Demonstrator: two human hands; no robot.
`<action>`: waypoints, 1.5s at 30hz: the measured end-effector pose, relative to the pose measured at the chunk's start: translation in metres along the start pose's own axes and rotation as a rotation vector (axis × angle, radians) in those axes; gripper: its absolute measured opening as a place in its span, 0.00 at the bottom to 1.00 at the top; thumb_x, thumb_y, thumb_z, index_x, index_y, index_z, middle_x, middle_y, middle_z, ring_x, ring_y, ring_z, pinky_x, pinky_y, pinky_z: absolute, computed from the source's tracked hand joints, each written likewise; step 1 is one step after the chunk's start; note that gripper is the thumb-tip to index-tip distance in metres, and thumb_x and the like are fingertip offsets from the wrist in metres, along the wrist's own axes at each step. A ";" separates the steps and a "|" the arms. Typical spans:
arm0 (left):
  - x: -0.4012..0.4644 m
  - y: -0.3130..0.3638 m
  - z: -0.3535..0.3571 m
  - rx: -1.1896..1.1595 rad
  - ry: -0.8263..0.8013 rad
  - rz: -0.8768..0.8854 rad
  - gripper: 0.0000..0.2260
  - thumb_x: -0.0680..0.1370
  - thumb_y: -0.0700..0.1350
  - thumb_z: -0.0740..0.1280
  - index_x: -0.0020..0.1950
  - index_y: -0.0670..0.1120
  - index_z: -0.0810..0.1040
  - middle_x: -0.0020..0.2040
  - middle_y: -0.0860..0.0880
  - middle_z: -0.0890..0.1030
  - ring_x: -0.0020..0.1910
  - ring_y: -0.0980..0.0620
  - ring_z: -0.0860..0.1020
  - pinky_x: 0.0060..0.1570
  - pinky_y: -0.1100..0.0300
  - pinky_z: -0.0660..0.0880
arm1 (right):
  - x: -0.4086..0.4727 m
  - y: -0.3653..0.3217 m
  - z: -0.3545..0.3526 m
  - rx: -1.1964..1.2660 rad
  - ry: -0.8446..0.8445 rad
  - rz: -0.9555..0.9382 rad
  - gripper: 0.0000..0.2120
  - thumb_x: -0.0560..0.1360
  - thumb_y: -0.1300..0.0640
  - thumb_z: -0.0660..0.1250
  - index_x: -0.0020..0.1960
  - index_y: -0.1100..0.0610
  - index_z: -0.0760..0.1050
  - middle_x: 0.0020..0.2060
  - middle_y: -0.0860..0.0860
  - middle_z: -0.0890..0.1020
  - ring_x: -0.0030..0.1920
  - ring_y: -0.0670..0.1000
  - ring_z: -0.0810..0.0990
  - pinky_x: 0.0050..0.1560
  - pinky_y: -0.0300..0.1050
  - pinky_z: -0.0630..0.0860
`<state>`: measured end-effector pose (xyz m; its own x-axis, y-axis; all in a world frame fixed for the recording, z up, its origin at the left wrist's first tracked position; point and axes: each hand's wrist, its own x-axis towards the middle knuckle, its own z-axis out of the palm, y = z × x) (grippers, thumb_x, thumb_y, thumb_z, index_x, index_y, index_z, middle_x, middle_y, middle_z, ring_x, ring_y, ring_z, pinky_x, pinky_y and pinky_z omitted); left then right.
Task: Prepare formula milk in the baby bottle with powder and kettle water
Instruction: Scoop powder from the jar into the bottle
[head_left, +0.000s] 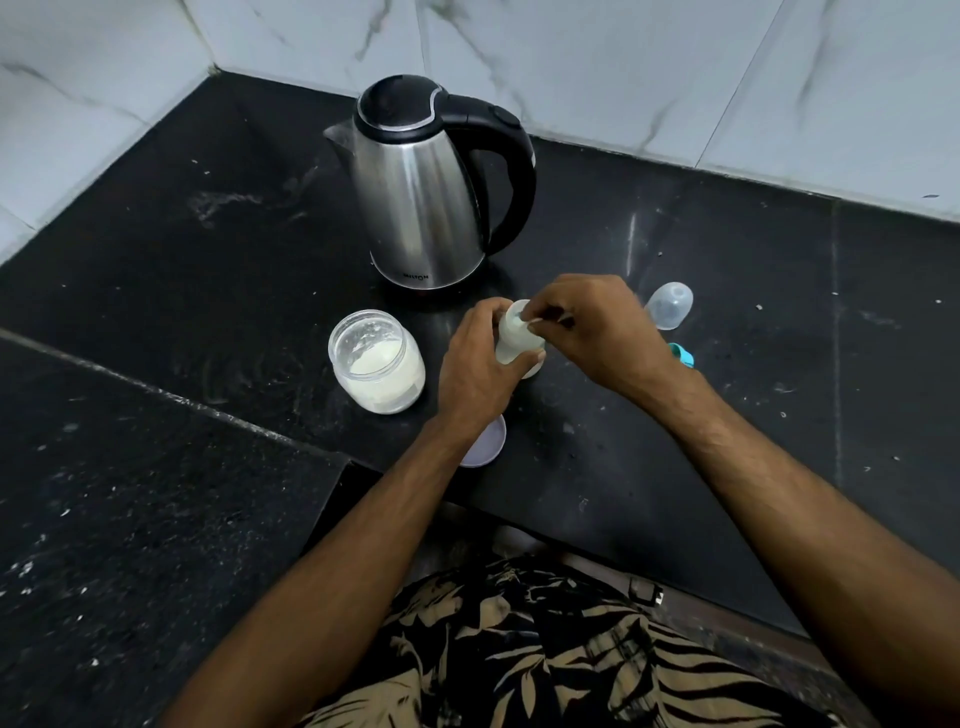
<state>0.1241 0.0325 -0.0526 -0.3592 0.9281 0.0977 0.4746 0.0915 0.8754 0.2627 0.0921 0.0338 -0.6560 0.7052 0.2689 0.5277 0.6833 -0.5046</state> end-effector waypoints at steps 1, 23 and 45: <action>0.000 0.000 0.000 -0.004 0.001 0.000 0.24 0.67 0.55 0.76 0.60 0.56 0.72 0.57 0.54 0.80 0.55 0.53 0.80 0.54 0.47 0.80 | 0.000 0.001 0.001 0.013 0.041 0.000 0.06 0.73 0.64 0.73 0.50 0.61 0.84 0.44 0.55 0.85 0.42 0.51 0.83 0.46 0.45 0.80; 0.001 -0.004 0.001 -0.029 0.001 -0.004 0.25 0.67 0.55 0.76 0.60 0.56 0.73 0.58 0.56 0.80 0.56 0.54 0.80 0.54 0.46 0.80 | 0.005 0.008 -0.005 0.415 0.215 0.349 0.05 0.73 0.62 0.73 0.44 0.53 0.82 0.38 0.45 0.84 0.37 0.44 0.83 0.43 0.43 0.82; -0.039 -0.030 -0.028 -0.003 -0.075 -0.048 0.39 0.69 0.48 0.81 0.75 0.48 0.66 0.70 0.49 0.72 0.66 0.61 0.70 0.65 0.69 0.66 | 0.029 -0.034 0.012 1.016 0.227 0.444 0.04 0.76 0.67 0.69 0.49 0.61 0.79 0.40 0.56 0.83 0.38 0.50 0.83 0.38 0.42 0.81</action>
<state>0.1021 -0.0167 -0.0692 -0.3199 0.9472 0.0196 0.4557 0.1357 0.8797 0.2191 0.0875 0.0490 -0.3517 0.9361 -0.0094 -0.0612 -0.0330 -0.9976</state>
